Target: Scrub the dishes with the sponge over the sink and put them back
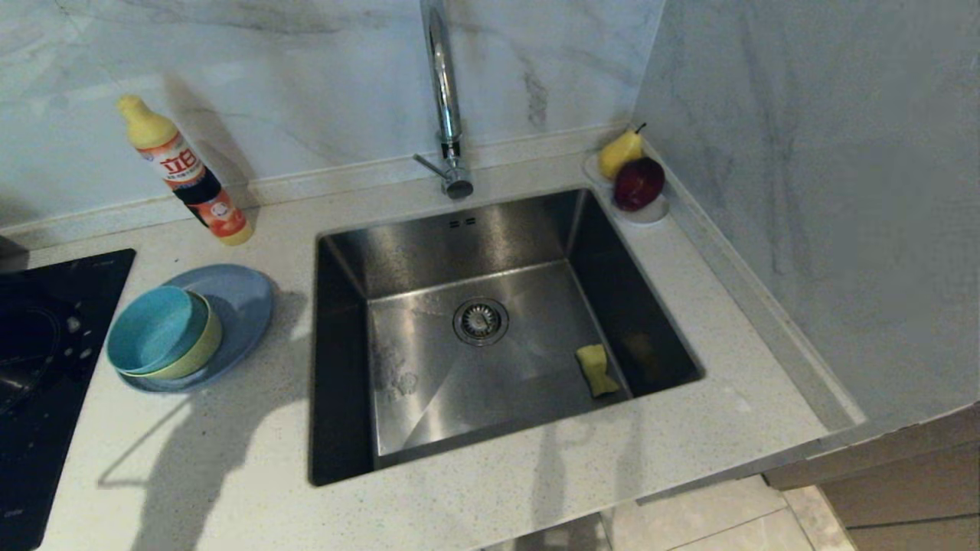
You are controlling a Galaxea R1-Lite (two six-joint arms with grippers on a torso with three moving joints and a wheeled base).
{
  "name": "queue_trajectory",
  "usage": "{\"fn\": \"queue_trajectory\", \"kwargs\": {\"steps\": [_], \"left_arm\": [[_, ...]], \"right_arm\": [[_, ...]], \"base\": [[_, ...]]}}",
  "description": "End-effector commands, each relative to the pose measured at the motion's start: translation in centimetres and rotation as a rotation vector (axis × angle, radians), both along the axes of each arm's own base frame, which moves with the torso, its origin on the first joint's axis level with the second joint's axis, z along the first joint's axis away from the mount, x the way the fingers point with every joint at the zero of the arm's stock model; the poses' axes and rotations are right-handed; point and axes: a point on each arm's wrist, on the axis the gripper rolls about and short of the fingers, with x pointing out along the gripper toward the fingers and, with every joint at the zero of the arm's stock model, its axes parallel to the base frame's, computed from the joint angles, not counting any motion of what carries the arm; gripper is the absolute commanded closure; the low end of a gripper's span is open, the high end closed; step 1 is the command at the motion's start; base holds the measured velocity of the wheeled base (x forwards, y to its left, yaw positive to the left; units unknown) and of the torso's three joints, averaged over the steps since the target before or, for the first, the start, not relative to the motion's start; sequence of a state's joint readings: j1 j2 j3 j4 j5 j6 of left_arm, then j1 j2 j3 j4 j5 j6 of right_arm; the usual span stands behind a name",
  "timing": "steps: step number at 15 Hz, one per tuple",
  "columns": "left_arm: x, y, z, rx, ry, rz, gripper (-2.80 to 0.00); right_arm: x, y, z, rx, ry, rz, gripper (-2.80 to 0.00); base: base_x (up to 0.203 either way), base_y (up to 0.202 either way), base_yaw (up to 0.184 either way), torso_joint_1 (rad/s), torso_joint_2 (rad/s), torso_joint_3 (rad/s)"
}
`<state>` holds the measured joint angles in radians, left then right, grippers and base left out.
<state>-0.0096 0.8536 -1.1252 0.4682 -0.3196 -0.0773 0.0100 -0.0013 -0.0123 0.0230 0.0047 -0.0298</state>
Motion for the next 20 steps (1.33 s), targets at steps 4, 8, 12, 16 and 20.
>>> {"fn": "queue_trajectory", "kwargs": {"steps": [4,8,12,16,20], "left_arm": [[-11.8,0.3,-10.7,0.018,-0.206,0.081,0.0],[-10.8,0.6,-20.0,0.142,-0.129,0.218,0.0],[-7.9,0.9,-24.0,0.24,-0.202,0.368,0.0],[-7.0,0.7,-25.1,0.169,-0.28,0.284,0.0],[-7.0,0.7,-25.1,0.136,-0.281,0.298,0.0]], "right_arm": [[0.0,0.0,0.0,-0.001,-0.002,0.001,0.0],[0.0,0.0,0.0,-0.001,-0.002,0.001,0.0],[0.0,0.0,0.0,-0.001,-0.002,0.001,0.0],[0.0,0.0,0.0,0.007,-0.004,0.0,0.0],[0.0,0.0,-0.1,0.002,-0.003,-0.002,0.0]], "base": [[0.0,0.0,0.0,0.0,0.0,0.0],[0.0,0.0,0.0,0.0,0.0,0.0],[0.0,0.0,0.0,0.0,0.0,0.0],[0.0,0.0,0.0,0.0,0.0,0.0],[0.0,0.0,0.0,0.0,0.0,0.0]]}}
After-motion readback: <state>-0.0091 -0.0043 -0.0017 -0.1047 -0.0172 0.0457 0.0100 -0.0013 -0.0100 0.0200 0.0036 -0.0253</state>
